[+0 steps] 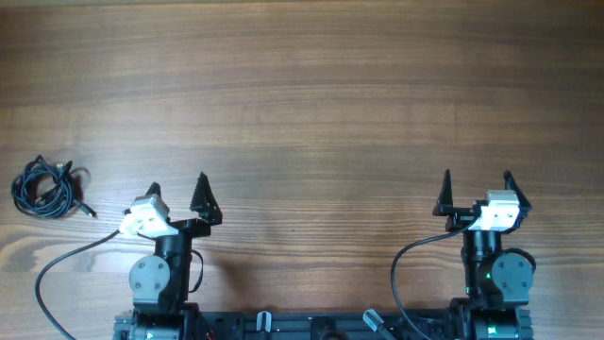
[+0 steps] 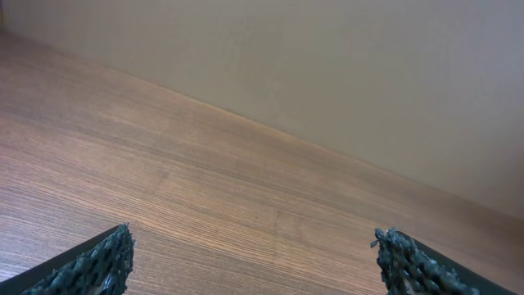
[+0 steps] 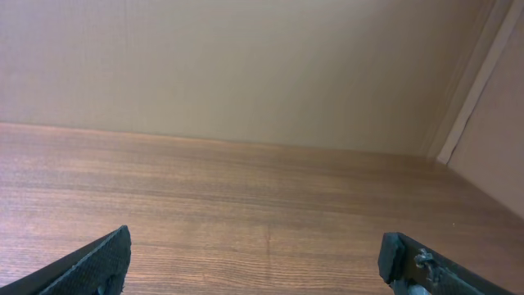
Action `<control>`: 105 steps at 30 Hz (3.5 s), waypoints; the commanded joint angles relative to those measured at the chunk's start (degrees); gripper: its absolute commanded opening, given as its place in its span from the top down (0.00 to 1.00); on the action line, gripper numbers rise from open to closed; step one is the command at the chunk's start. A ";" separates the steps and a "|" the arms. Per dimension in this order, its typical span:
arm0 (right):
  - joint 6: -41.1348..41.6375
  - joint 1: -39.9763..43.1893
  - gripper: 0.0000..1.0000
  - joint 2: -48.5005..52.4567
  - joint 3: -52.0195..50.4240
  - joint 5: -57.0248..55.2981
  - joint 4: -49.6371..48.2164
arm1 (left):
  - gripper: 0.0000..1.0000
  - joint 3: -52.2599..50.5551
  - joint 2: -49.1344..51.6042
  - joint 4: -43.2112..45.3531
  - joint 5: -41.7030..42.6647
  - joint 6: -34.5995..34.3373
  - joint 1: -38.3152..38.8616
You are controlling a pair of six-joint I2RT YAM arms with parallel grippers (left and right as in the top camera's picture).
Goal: Untangle cables
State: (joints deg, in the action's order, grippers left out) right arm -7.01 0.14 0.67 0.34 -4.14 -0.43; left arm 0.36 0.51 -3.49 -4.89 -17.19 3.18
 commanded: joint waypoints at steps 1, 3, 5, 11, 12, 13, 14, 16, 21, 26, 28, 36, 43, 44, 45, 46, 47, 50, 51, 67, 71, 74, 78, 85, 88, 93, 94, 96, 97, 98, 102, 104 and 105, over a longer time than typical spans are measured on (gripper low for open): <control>-0.48 -0.22 0.00 -0.13 -0.04 -0.74 -0.39 | 0.00 -0.04 -0.11 -0.20 -1.16 0.94 0.35; -0.50 -0.22 0.01 -0.13 -0.04 -0.74 -0.39 | 0.00 -0.04 -0.11 -0.20 -1.16 0.94 0.35; -0.52 -0.22 0.00 -0.13 -0.04 -0.74 -0.39 | 0.00 -0.04 -0.11 -0.20 -1.16 0.94 0.35; -0.50 -0.22 0.00 -0.13 -0.04 -0.74 -0.39 | 0.00 -0.04 -0.11 -0.20 -1.16 0.94 0.35; -0.50 -0.22 0.00 -0.13 -0.04 -0.74 -0.39 | 0.00 -0.04 -0.11 -0.20 -1.16 0.94 0.35; -0.50 -0.22 0.00 -0.13 -0.04 -0.74 -0.39 | 0.00 -0.04 -0.11 -0.20 -1.16 0.94 0.35; -0.50 -0.22 0.00 -0.13 -0.04 -0.74 -0.39 | 0.00 -0.04 -0.11 -0.17 -1.16 0.94 0.35; -0.50 -0.22 0.00 -0.13 -0.04 -0.74 -0.39 | 0.00 -0.04 -0.11 -0.20 -1.16 0.94 0.35; -0.50 -0.22 0.00 -0.13 -0.04 -0.74 -0.39 | 0.00 -0.04 -0.11 -0.20 -1.16 0.94 0.35; -0.50 -0.22 0.00 -0.13 -0.04 -0.74 -0.39 | 0.00 -0.04 -0.11 -0.20 -1.16 0.94 0.35; -0.50 -0.22 0.00 -0.13 -0.04 -0.74 -0.39 | 0.00 -0.04 -0.11 -0.20 -1.16 0.94 0.35; -0.50 -0.22 0.00 -0.13 -0.04 -0.74 -0.39 | 0.00 -0.04 -0.11 -0.20 -1.16 0.94 0.35; -0.50 -0.22 0.00 -0.13 -0.04 -0.74 -0.39 | 0.00 -0.04 -0.11 -0.20 -1.16 0.94 0.35; -0.50 -0.22 0.00 -0.13 -0.04 -0.74 -0.39 | 0.00 -0.04 -0.11 -0.20 -1.18 0.94 0.35; -0.50 -0.22 0.00 -0.13 -0.04 -0.74 -0.39 | 0.00 -0.04 -0.11 -0.20 -1.16 0.94 0.35; -0.50 -0.22 0.00 -0.13 -0.04 -0.74 -0.39 | 0.00 -0.04 -0.11 -0.20 -1.16 0.94 0.35; -0.52 -0.22 0.00 -0.13 -0.04 -0.74 -0.39 | 0.00 -0.04 -0.11 -0.20 -1.16 0.94 0.35; -0.50 -0.22 0.00 -0.13 -0.04 -0.74 -0.39 | 0.00 -0.04 -0.11 -0.20 -1.16 0.94 0.35; -0.50 -0.22 0.00 -0.13 -0.04 -0.74 -0.39 | 0.00 -0.04 -0.11 -0.20 -1.16 0.94 0.35; -0.48 -0.22 0.00 -0.13 -0.04 -0.74 -0.39 | 0.00 -0.04 -0.11 -0.20 -1.16 0.94 0.35; -0.52 -0.22 0.00 -0.13 -0.04 -0.74 -0.39 | 0.00 -0.04 -0.11 -0.20 -1.16 0.94 0.35; -0.50 -0.22 0.00 -0.13 -0.04 -0.74 -0.39 | 0.00 -0.04 -0.11 -0.20 -1.16 0.94 0.35; -0.50 -0.22 0.00 -0.13 -0.04 -0.74 -0.39 | 0.00 -0.04 -0.11 -0.17 -1.18 0.94 0.35; -0.50 -0.22 0.00 -0.13 -0.04 -0.74 -0.39 | 0.00 -0.04 -0.11 -0.20 -1.16 0.94 0.35; -0.52 -0.22 0.00 -0.13 -0.04 -0.74 -0.39 | 0.00 -0.04 -0.11 -0.17 -1.18 0.94 0.35; -0.50 -0.22 0.01 -0.13 -0.02 -0.74 -0.39 | 0.00 -0.04 -0.11 -0.02 -1.20 0.96 0.35; -0.52 -0.22 0.00 -0.13 -0.04 -0.74 -0.39 | 0.00 -0.04 -0.11 -0.02 -1.20 0.96 0.35; -0.50 -0.22 0.00 -0.13 -0.04 -0.74 -0.39 | 0.00 -0.02 -0.11 0.96 -1.14 0.94 0.35; -0.48 -0.22 0.00 -0.13 -0.04 -0.74 -0.39 | 0.00 0.33 -0.11 1.09 -0.98 0.94 0.35; -0.52 -0.22 0.00 -0.13 -0.04 -0.74 -0.39 | 0.00 1.03 -0.11 0.83 -0.94 0.92 0.35; -0.52 -0.22 0.00 -0.13 -0.04 -0.74 -0.39 | 0.00 9.62 -0.04 -8.96 0.48 0.87 0.35; -0.52 -0.22 0.00 -0.13 -0.04 -0.74 -0.39 | 0.00 16.85 1.38 -17.86 0.98 0.24 0.35; -0.50 -0.22 0.00 -0.13 -0.04 -0.74 -0.39 | 0.00 19.93 2.62 -21.14 0.98 0.24 0.35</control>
State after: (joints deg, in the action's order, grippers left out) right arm -6.98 0.14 0.69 0.34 -4.14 -0.45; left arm 12.84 0.99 -20.14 -4.60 -17.21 3.20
